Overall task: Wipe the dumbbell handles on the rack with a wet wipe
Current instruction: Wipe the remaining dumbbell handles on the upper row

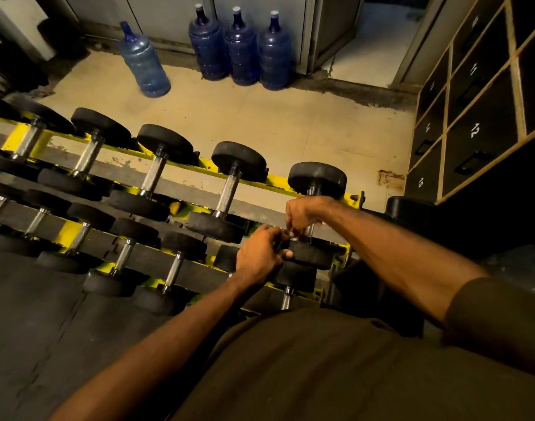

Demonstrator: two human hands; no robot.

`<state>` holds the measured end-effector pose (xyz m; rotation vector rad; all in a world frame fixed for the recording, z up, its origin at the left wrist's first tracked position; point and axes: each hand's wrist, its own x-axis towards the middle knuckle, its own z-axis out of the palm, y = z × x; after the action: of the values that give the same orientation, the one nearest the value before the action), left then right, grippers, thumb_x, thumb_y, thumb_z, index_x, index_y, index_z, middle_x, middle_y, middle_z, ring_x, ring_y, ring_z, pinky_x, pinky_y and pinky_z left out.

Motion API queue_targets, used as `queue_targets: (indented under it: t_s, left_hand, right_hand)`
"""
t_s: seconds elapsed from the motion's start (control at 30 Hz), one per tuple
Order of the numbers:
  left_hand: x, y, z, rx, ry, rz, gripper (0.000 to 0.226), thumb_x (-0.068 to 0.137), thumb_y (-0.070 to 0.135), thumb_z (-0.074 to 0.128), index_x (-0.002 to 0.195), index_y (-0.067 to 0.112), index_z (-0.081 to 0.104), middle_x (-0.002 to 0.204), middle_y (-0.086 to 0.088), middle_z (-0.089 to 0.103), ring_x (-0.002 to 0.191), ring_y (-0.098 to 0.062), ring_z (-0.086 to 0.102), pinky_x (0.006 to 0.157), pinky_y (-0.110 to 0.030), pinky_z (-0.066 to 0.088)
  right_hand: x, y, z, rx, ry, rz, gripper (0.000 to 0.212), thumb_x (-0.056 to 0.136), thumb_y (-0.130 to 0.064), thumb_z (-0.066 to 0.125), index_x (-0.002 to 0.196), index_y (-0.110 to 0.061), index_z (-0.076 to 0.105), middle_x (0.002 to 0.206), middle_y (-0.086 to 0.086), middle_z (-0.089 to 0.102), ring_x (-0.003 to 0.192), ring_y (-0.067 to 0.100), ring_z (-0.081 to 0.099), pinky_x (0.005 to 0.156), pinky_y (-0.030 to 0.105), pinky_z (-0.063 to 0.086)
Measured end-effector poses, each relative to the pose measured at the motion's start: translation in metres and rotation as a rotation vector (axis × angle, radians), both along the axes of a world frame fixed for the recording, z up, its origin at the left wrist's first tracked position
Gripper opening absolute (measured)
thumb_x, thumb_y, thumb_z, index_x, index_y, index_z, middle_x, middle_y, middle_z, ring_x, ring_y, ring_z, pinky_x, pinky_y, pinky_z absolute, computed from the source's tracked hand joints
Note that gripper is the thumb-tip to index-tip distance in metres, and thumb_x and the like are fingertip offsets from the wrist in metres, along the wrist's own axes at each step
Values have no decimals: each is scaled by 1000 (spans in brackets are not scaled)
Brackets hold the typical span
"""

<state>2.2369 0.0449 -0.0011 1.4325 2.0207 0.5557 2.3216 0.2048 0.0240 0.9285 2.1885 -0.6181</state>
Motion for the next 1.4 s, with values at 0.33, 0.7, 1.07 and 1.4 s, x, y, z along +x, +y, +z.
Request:
queue_targets:
  t_s: [0.33, 0.7, 1.07, 1.4]
  left_hand:
    - [-2, 4, 1, -23, -13, 8, 27, 77, 35, 85, 97, 32, 68, 114, 12, 61, 94, -10, 63, 78, -35, 55]
    - [-4, 2, 1, -6, -38, 10, 25, 79, 32, 84, 97, 34, 66, 112, 12, 59, 94, -10, 62, 77, -34, 55]
    - [2, 2, 0, -15, -13, 35, 24, 80, 29, 83, 98, 31, 68, 114, 10, 60, 95, -13, 62, 79, -37, 55]
    - [-1, 2, 1, 8, -51, 24, 25, 79, 29, 84, 99, 31, 69, 112, 10, 59, 92, -14, 64, 71, -43, 61]
  right_hand:
    - [20, -16, -10, 231, 139, 121, 19, 89, -27, 68, 107, -25, 73, 91, -2, 67, 82, 17, 58, 57, 24, 37]
    - [71, -26, -19, 128, 535, -106, 10, 85, -16, 73, 91, -23, 78, 90, -10, 61, 86, 9, 58, 73, 27, 54]
    - [24, -22, -3, 103, 233, 136, 11, 84, -10, 67, 92, -16, 72, 84, 5, 64, 74, 21, 59, 62, 31, 51]
    - [94, -32, -38, -70, 568, -694, 17, 80, -1, 75, 79, -18, 74, 83, -2, 71, 82, 11, 68, 72, 28, 59]
